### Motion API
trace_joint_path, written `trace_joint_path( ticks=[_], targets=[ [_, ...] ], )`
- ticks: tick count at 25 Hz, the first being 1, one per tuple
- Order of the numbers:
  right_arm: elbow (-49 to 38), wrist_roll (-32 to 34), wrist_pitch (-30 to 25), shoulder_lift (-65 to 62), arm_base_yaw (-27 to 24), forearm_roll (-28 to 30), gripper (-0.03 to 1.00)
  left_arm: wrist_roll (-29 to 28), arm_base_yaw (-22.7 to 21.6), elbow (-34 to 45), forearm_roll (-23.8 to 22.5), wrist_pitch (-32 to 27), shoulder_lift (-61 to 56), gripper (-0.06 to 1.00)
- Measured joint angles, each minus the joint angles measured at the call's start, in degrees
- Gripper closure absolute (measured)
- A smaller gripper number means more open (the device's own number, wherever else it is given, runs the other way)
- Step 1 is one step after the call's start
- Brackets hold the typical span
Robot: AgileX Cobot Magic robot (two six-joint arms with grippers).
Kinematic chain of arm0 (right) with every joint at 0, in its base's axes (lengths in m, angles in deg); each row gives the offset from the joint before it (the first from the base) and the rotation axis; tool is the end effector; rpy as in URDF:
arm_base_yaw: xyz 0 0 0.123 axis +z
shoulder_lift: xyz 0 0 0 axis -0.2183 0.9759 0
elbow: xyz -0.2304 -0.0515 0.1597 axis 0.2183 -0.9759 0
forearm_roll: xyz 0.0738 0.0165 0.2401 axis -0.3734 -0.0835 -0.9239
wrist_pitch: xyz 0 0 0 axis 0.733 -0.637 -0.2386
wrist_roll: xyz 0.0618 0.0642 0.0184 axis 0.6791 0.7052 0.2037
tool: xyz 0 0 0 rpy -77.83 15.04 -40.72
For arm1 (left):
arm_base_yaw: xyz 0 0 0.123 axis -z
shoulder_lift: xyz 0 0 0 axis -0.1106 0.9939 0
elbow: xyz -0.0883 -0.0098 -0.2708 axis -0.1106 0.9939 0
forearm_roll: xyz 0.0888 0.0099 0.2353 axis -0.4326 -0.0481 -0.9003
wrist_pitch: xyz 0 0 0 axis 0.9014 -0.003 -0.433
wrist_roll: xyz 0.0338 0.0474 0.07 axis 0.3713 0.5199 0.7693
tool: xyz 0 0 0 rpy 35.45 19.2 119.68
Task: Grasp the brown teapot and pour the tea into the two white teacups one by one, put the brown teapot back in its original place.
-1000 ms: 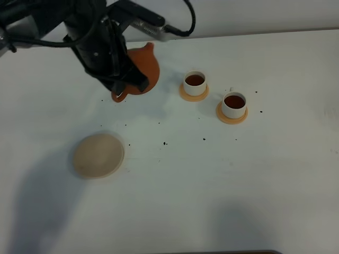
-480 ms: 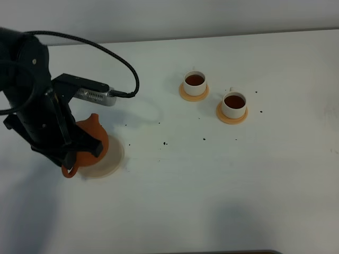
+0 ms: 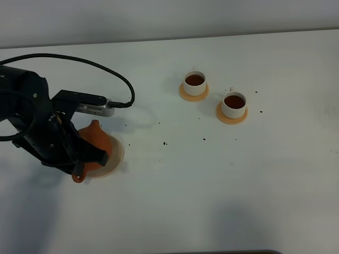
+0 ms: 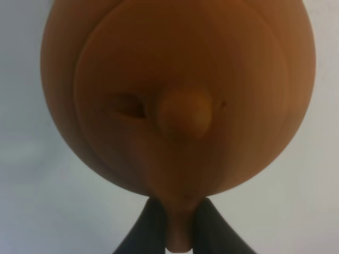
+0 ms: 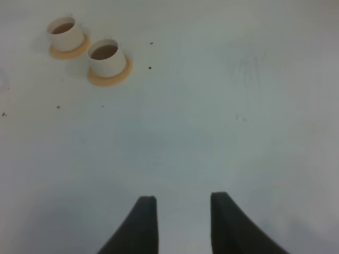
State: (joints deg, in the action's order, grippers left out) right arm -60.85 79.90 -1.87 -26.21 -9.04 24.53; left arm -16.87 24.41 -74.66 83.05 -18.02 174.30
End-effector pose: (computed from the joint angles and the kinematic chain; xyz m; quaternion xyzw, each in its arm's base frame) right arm -0.0066 0.0191 0.2744 -0.0974 0.8494 0.0990 0.5091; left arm 0.2771 -0.0891 0.1836 0.1579 0.9850 -0.0042 0.0697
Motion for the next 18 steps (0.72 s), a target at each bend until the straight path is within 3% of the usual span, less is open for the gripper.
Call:
trace_joint_path(
  ticks=[18],
  targets=[
    [0.00, 0.00, 0.00, 0.00, 0.00, 0.00, 0.73, 0.51, -2.32, 0.07, -0.89, 5.25, 2.79, 0.83]
  ],
)
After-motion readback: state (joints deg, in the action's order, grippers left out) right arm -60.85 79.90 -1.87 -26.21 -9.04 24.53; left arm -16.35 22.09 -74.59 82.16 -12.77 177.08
